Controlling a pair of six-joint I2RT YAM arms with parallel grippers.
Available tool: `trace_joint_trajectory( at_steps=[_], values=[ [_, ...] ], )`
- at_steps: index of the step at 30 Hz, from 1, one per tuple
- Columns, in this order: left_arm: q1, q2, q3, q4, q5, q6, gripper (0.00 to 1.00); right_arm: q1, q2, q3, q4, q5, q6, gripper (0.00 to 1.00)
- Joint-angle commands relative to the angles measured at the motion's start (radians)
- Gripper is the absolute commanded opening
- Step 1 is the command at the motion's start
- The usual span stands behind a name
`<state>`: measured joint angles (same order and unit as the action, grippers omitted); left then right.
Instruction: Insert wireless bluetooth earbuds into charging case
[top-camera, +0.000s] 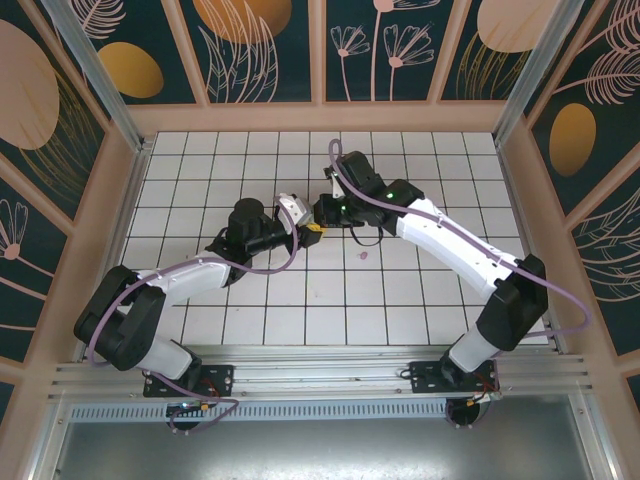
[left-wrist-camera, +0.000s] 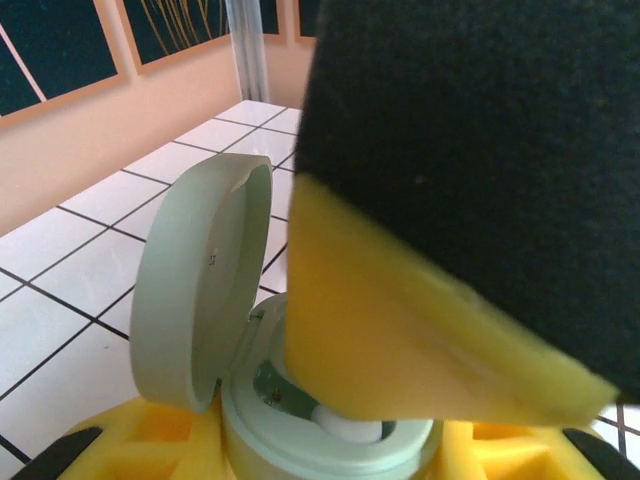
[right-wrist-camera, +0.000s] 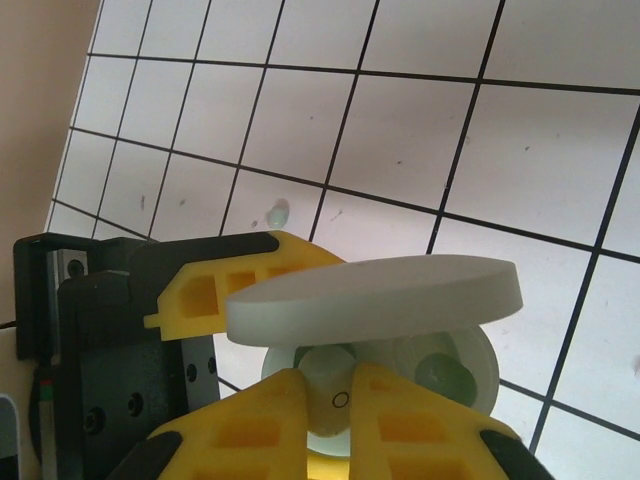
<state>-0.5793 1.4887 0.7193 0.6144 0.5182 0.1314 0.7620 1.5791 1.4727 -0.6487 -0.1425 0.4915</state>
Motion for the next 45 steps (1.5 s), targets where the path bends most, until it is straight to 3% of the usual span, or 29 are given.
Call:
trace_joint_trajectory(
  at_steps=[1, 11, 30, 45],
  values=[
    [-0.004, -0.008, 0.023, 0.031, 0.004, 0.021, 0.22, 0.019, 0.016, 0.033, -0.045, -0.008, -0.021, 0.16],
    [-0.004, -0.005, 0.024, 0.030, 0.003, 0.023, 0.22, 0.019, 0.014, 0.051, -0.045, -0.003, -0.012, 0.27],
    [-0.005, -0.037, -0.043, 0.104, -0.025, -0.041, 0.22, 0.002, -0.097, 0.045, 0.005, 0.012, 0.036, 0.28],
    [0.001, -0.112, -0.157, 0.170, -0.028, -0.160, 0.22, -0.153, -0.270, -0.169, 0.178, -0.054, 0.159, 0.27]
  ],
)
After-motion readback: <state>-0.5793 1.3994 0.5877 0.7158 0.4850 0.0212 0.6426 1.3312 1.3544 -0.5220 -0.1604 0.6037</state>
